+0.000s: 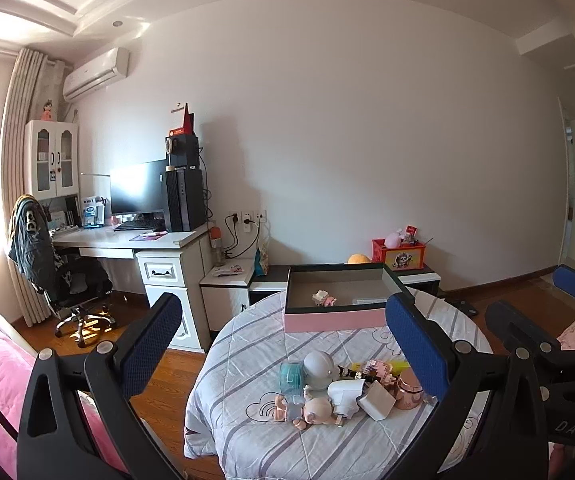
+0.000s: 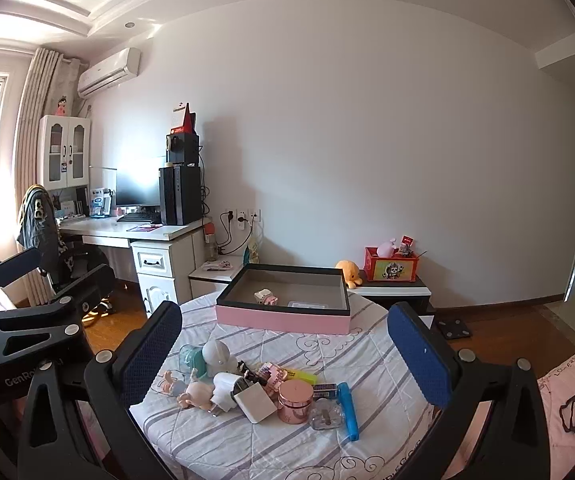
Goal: Organize rigid objects
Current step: 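Withdraw both grippers from the pink box back over the bed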
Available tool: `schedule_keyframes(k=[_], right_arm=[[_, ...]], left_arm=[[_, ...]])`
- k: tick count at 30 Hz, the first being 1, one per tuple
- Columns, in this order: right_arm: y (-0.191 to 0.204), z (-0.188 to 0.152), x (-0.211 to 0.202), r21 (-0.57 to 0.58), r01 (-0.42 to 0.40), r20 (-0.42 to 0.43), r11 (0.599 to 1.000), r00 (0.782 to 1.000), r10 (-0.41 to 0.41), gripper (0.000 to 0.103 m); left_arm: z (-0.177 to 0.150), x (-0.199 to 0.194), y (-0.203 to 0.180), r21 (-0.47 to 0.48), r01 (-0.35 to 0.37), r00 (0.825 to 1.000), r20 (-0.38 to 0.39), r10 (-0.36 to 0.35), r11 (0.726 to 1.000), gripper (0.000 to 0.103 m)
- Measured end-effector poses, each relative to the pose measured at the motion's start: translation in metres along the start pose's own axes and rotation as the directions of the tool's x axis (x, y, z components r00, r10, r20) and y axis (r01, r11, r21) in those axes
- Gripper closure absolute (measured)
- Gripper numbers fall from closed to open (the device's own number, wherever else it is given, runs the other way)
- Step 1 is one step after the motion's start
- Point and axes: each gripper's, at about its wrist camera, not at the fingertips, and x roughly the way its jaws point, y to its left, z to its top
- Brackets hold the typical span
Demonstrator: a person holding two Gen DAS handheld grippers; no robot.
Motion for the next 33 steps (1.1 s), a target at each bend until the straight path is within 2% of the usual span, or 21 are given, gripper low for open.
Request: schedule_keyframes(k=[8, 33], right_arm=[[0.005, 0.000, -0.002, -0.006, -0.010, 0.004, 1.000, 1.000, 0.010, 0.000], [-0.001, -0.007, 0.009, 0.007, -0.015, -0.042, 1.000, 0.999, 0.015, 0.000]], left_arm=[[-0.001, -0.003, 0.002, -0.014, -0.017, 1.000, 0.005, 0.017, 1.000, 0.000], [-0.011, 0.009, 0.002, -0.020, -0.006, 0.999, -0.041, 0.005, 1.000, 0.000]])
